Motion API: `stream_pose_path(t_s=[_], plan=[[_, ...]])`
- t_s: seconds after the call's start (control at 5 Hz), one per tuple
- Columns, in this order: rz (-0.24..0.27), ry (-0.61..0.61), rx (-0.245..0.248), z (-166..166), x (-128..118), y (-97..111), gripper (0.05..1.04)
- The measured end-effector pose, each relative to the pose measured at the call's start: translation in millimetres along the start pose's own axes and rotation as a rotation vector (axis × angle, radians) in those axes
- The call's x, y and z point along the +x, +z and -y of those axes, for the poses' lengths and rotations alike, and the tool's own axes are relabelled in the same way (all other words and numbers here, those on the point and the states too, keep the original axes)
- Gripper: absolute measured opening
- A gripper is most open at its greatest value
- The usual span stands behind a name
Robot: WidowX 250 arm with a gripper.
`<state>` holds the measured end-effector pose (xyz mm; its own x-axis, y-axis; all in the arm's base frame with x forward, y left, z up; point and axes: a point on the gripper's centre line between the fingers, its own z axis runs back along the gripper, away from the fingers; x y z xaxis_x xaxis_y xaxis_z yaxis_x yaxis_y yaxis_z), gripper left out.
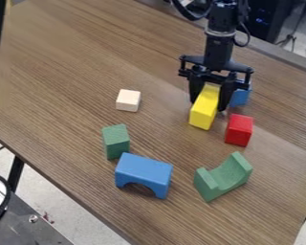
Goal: Move the yellow rectangle next to the red cube
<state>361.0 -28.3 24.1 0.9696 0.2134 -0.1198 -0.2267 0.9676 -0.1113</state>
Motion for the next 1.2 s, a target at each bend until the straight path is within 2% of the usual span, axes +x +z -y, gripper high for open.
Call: stream_pose_path(t_s=[0.2,0.4,0.6,0.8,1.0,1.2], plan=[[0.03,0.003,0.016,-5,-6,0,0.907],[0.121,0.007,0.046,-11,-16,17,1.0],[0.21,0.007,0.071,-15,-26,49,1.0],[0.225,-0.008,0.062,-19,-38,57,1.0],[0.187,-0.022,0.072,-25,-46,52,1.0],[0.189,-0.031,0.185,-44,-50,44,1.0]])
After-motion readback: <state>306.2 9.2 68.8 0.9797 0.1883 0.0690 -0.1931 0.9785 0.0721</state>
